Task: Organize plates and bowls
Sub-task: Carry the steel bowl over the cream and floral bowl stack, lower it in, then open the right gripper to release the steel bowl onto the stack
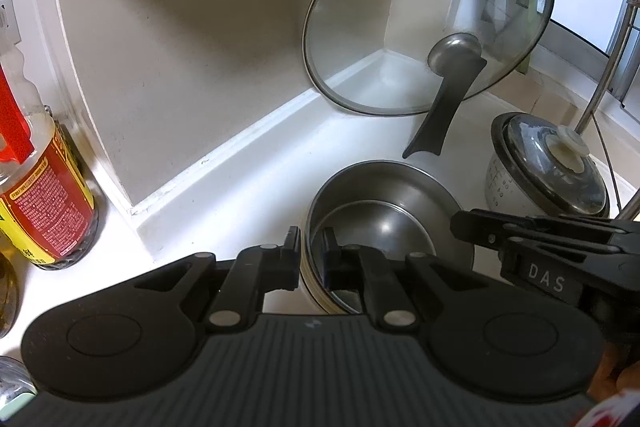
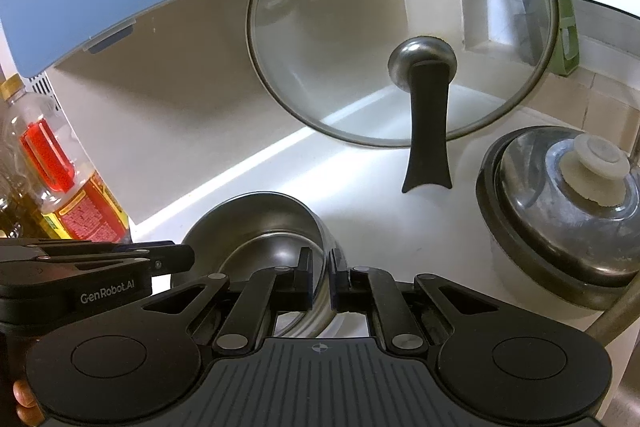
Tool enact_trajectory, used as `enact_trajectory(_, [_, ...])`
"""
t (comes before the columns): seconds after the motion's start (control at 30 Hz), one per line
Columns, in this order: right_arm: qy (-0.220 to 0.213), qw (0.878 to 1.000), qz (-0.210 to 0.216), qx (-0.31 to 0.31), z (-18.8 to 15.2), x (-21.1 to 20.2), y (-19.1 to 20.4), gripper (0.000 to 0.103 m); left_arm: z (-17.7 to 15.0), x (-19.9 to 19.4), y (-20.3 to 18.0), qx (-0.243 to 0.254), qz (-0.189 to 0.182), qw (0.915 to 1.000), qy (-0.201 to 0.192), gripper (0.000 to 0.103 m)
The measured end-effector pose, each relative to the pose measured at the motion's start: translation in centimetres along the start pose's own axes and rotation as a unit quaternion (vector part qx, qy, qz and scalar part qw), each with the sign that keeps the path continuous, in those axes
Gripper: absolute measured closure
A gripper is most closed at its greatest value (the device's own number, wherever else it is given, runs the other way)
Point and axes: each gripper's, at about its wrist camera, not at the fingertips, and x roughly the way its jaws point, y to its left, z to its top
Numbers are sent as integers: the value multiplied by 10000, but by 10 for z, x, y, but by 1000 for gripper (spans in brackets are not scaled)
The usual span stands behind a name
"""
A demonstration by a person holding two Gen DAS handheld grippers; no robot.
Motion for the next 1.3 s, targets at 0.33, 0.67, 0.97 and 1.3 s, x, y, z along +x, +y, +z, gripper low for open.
enact_trajectory(0.33, [-6, 10000, 37, 73, -1, -8, 1, 70, -1, -16, 1, -9, -17, 9999, -105, 90])
enact_trajectory(0.67, [-28, 9997, 85, 245, -6, -20, -3, 44, -10, -34, 4, -41, 24, 9999, -113, 77])
enact_trajectory(0.97, [131, 9997, 187, 129, -17, -33, 6, 41, -26, -56, 2, 17, 99, 9999, -122, 61])
enact_trajectory(1.3, [468, 9986, 228, 8, -45, -55, 11, 41, -58, -87, -1, -36, 228, 9997, -25, 55])
